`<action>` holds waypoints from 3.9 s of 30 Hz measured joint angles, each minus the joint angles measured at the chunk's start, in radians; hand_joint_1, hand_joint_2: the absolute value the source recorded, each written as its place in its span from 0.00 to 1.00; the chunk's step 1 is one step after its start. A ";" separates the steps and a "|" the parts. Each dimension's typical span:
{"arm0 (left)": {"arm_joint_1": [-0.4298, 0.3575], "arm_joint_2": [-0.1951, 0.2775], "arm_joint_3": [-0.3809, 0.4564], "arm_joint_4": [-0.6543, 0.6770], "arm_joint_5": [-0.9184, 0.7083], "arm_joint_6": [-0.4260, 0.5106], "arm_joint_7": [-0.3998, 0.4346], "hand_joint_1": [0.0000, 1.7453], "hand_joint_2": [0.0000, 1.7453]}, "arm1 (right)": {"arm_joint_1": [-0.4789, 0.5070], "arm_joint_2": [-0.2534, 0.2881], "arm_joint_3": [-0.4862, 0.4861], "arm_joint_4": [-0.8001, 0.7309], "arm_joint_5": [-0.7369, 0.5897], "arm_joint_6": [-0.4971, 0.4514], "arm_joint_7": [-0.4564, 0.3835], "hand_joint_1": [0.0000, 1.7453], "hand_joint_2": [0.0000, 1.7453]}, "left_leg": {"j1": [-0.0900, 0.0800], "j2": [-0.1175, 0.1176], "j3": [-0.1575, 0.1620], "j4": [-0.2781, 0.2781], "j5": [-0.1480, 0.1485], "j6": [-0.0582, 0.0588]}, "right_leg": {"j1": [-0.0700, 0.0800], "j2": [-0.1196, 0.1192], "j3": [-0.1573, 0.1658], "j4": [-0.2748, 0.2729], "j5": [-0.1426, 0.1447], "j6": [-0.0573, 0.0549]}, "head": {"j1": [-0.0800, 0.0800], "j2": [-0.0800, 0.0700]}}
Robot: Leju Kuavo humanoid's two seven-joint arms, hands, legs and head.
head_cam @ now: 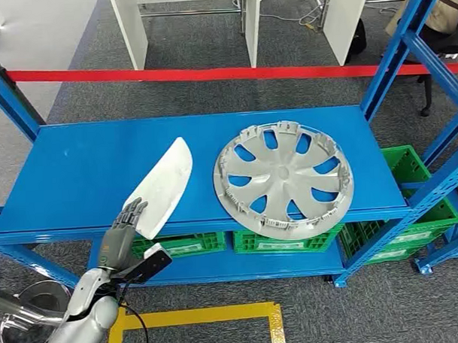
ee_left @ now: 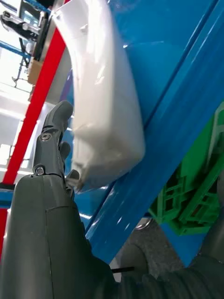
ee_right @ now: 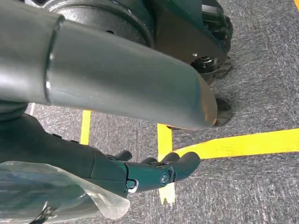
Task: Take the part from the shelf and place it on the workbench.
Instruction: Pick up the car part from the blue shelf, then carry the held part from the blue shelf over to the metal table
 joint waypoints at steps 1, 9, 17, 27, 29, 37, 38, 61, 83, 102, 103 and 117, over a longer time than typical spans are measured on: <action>-0.004 -0.003 -0.003 0.006 0.002 0.000 -0.002 0.00 1.00 | 0.000 0.000 0.001 0.000 0.000 0.000 0.001 0.00 0.00 | 0.000 0.000 0.000 0.000 0.000 0.000 | 0.000 0.000 0.000 0.000 0.000 0.000 | 0.000 0.000; -0.048 -0.047 -0.049 0.070 0.016 0.006 -0.016 0.10 1.00 | -0.002 0.000 0.016 0.000 0.014 0.000 0.012 0.00 0.00 | 0.000 0.000 0.000 0.000 0.000 0.000 | 0.000 0.000 0.000 0.000 0.000 0.000 | 0.000 0.000; -0.068 -0.069 -0.103 0.084 0.039 0.006 -0.021 1.00 1.00 | -0.003 0.000 0.025 0.000 0.021 0.001 0.013 0.00 0.00 | 0.000 0.000 0.000 0.000 0.000 0.000 | 0.000 0.000 0.000 0.000 0.000 0.000 | 0.000 0.000; -0.077 -0.068 -0.140 0.075 0.049 0.030 -0.021 1.00 1.00 | -0.003 0.000 0.029 0.000 0.024 0.001 0.014 0.00 0.00 | 0.000 0.000 0.000 0.000 0.000 0.000 | 0.000 0.000 0.001 0.000 0.000 0.000 | 0.000 0.000; -0.078 -0.067 -0.143 0.072 0.049 0.036 -0.021 1.00 1.00 | -0.002 0.000 0.029 0.000 0.024 0.001 0.014 0.00 0.00 | 0.000 0.000 0.000 0.000 0.000 0.000 | 0.000 0.000 0.001 0.000 0.000 0.000 | 0.000 0.000; -0.065 -0.059 -0.146 0.014 0.049 0.072 -0.023 1.00 1.00 | -0.002 0.000 0.029 0.000 0.024 -0.001 0.012 0.00 0.00 | 0.000 0.000 0.000 0.000 0.000 0.000 | 0.000 0.000 0.001 0.000 0.000 0.000 | 0.000 0.000; -0.060 -0.056 -0.146 -0.001 0.047 0.083 -0.025 1.00 1.00 | -0.002 0.000 0.029 0.000 0.023 -0.002 0.011 0.00 0.00 | 0.000 0.000 0.000 0.000 0.000 0.000 | 0.000 0.000 0.001 0.000 0.000 0.000 | 0.000 0.000; -0.024 0.115 -0.061 -0.470 -0.167 0.250 0.006 1.00 1.00 | 0.001 0.000 0.028 0.002 0.004 -0.016 -0.010 0.00 0.00 | 0.000 0.000 0.000 0.000 0.000 0.000 | 0.000 0.000 0.001 0.000 0.000 0.000 | 0.000 0.000; -0.048 0.159 -0.061 -0.539 -0.272 0.246 0.078 1.00 1.00 | 0.000 0.000 0.019 0.002 -0.011 -0.016 -0.022 0.00 0.00 | 0.000 0.000 0.000 0.000 0.000 0.000 | 0.000 0.000 0.000 0.000 0.000 0.000 | 0.000 0.000; -0.035 0.191 -0.051 -0.515 -0.209 0.160 0.079 1.00 1.00 | -0.001 0.003 0.018 0.002 -0.010 -0.021 -0.021 0.00 0.00 | -0.005 0.000 -0.003 0.006 0.000 0.008 | -0.004 -0.001 0.001 -0.006 0.007 0.010 | -0.001 0.000; -0.032 0.195 -0.048 -0.515 -0.212 0.160 0.080 1.00 1.00 | -0.002 0.004 0.018 0.002 -0.009 -0.022 -0.021 0.00 0.00 | -0.003 0.000 -0.001 0.000 0.005 0.013 | -0.005 -0.001 0.000 -0.006 0.006 0.014 | -0.001 0.000; -0.015 0.220 -0.036 -0.510 -0.233 0.121 0.096 1.00 1.00 | -0.009 0.005 0.018 0.002 -0.002 -0.034 -0.012 0.00 0.00 | 0.006 -0.003 -0.047 0.038 0.018 -0.006 | 0.000 0.027 -0.055 0.062 0.010 0.005 | 0.003 0.000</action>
